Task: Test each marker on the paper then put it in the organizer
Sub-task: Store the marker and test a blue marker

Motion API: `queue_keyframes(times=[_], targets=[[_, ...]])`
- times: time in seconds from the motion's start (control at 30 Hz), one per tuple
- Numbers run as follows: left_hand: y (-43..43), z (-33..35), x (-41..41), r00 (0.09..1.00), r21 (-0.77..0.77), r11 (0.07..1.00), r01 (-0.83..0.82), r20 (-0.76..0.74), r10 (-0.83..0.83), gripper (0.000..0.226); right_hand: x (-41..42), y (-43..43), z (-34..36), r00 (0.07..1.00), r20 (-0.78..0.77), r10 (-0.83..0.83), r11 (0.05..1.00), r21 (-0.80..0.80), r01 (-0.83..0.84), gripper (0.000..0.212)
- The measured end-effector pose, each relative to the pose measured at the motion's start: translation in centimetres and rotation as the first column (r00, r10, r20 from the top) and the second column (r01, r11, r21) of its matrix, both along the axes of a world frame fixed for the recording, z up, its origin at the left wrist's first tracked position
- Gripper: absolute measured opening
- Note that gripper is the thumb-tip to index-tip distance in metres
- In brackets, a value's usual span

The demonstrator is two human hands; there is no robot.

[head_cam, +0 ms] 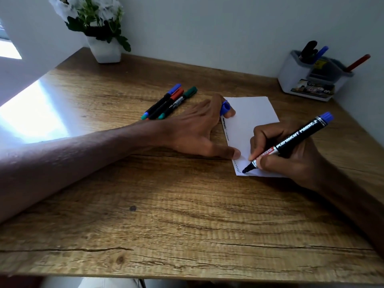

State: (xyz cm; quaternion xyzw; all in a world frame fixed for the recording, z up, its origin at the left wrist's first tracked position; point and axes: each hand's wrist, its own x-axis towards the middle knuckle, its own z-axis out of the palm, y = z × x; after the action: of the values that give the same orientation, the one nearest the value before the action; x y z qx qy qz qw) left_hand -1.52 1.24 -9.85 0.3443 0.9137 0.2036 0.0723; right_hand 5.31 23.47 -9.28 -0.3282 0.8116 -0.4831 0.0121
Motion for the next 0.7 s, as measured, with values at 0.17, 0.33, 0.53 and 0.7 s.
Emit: queue_keyframes(times=[0.17, 0.33, 0.53, 0.7], targets=[[0.04, -0.01, -0.07, 1.000, -0.013, 1.000, -0.010, -0.010, 0.010, 0.088, -0.03, -0.01, -0.08, 1.000, 0.003, 0.003, 1.000, 0.005, -0.003, 0.015], [-0.15, 0.07, 0.06, 1.000, 0.020, 1.000, 0.013, -0.024, -0.012, 0.087, -0.02, -0.12, -0.07, 1.000, -0.015, -0.015, 1.000, 0.007, 0.015, 0.018], [-0.04, 0.04, 0.13, 1.000, -0.008, 1.000, 0.007, -0.027, -0.007, 0.088, -0.01, -0.17, -0.02, 0.999, -0.026, -0.036, 0.999, 0.015, 0.037, 0.018], [-0.07, -0.02, 0.05, 1.000, 0.019, 1.000, 0.020, -0.020, -0.019, 0.095, -0.07, -0.21, -0.05, 0.998, -0.027, -0.064, 0.998, 0.018, 0.065, 0.018]])
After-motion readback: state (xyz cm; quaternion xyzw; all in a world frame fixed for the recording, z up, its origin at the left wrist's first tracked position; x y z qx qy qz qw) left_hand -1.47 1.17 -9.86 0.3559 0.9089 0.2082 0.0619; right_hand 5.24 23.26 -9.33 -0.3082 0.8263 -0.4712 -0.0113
